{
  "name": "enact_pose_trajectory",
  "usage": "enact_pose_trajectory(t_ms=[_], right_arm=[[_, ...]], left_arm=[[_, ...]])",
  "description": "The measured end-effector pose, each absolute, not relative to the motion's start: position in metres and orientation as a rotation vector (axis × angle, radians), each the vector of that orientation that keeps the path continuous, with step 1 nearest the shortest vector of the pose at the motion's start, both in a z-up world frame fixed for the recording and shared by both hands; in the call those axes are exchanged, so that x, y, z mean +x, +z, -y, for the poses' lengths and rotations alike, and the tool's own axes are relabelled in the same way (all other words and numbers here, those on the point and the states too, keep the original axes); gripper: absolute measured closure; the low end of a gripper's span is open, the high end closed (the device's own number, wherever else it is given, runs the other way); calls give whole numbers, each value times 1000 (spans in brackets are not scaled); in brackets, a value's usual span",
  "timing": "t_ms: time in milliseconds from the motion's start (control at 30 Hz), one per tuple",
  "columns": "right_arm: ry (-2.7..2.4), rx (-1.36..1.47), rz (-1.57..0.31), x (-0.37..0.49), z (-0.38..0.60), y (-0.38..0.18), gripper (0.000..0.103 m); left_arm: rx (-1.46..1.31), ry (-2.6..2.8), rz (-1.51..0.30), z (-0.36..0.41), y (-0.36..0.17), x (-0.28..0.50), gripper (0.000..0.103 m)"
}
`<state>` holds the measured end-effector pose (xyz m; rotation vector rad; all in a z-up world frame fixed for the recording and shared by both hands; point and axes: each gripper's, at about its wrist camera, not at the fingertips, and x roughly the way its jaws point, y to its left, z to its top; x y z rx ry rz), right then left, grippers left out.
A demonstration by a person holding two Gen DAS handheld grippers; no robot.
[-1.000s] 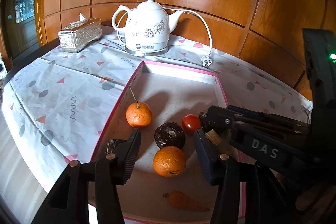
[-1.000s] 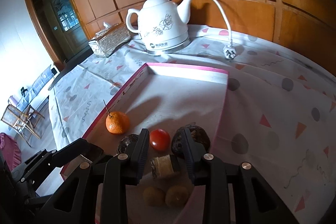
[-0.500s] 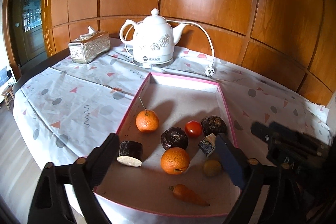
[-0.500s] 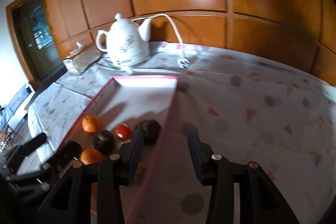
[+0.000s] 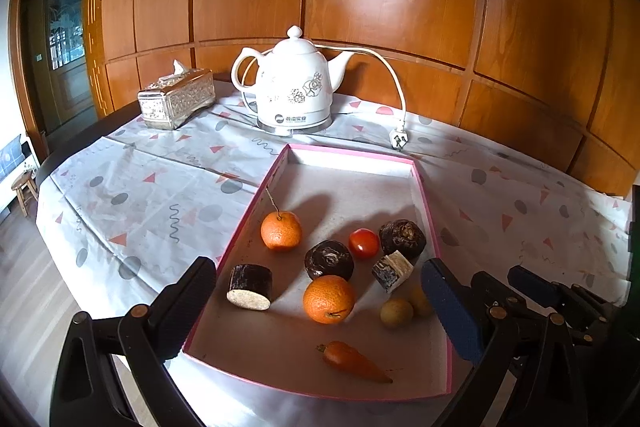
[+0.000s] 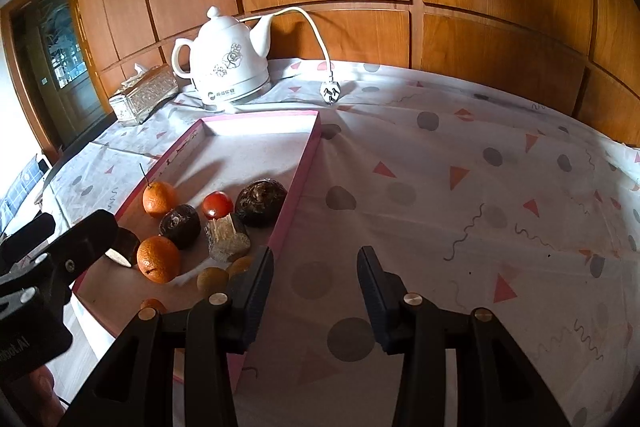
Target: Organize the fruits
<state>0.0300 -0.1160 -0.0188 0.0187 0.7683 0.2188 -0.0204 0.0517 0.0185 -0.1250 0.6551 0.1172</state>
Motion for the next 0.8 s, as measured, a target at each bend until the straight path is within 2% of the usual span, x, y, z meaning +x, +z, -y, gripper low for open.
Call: enact_pose_trajectory(t_ms=[800], right_arm=[[236,-1,-756,24,113,-17,59]], left_arm=[[-132,173,-632,-56,23,-26,1]])
